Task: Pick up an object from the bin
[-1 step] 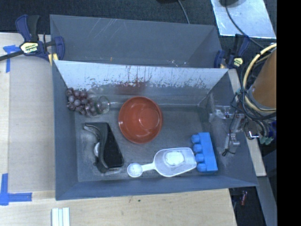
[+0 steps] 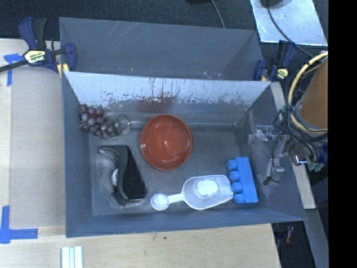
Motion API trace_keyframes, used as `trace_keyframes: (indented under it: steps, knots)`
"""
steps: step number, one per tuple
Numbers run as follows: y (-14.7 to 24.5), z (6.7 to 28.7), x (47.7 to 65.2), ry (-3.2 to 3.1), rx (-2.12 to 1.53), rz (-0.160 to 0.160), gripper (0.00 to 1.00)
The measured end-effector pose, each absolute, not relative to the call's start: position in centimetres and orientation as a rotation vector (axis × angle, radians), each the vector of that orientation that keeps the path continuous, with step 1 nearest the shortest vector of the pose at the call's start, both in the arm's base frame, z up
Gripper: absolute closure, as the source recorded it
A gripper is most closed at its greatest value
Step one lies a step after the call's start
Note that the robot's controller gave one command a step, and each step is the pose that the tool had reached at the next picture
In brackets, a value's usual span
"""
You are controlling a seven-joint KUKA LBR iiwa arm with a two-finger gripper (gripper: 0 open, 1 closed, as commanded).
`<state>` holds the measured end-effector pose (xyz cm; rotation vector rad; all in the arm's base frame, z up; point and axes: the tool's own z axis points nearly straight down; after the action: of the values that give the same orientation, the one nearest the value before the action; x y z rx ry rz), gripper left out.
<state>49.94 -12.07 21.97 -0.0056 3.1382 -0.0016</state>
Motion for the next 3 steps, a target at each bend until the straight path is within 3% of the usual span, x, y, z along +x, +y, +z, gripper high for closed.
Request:
trace_keyframes:
  steps: [1,2,3]
  knots:
    - [-7.3,17.8,52.4,3.130,-0.189,-0.002,1.00]
    - [-7.3,17.8,52.4,3.130,-0.190,-0.002,1.00]
    - [-3.9,11.8,54.5,3.051,-0.730,-0.001,1.00]
